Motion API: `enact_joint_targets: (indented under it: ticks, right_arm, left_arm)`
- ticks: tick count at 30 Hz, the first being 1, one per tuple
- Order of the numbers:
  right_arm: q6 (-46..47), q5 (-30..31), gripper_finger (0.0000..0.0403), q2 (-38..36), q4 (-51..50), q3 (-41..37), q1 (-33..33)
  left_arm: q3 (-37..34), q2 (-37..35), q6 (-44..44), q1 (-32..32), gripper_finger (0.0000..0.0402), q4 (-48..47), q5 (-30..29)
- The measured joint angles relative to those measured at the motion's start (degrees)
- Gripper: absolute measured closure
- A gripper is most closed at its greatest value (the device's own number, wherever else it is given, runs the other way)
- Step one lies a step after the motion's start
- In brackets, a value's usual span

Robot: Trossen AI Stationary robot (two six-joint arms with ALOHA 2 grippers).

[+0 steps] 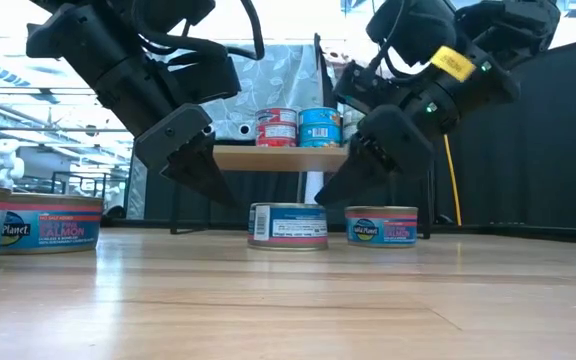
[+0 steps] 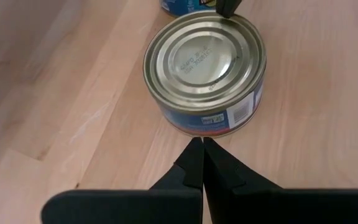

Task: Stack canned seafood by type on shelf
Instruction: Put the blue pink tuna can on the shelf

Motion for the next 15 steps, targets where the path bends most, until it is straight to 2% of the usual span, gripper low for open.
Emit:
enact_joint_targets:
  ticks: [15]
  right_arm:
    - [2.21,0.51,0.0402,-0.19,-4.13,0.24,0.90]
  left_arm:
    - [0.00,0.00,1.03,0.00,0.0401,-0.02,-0.20]
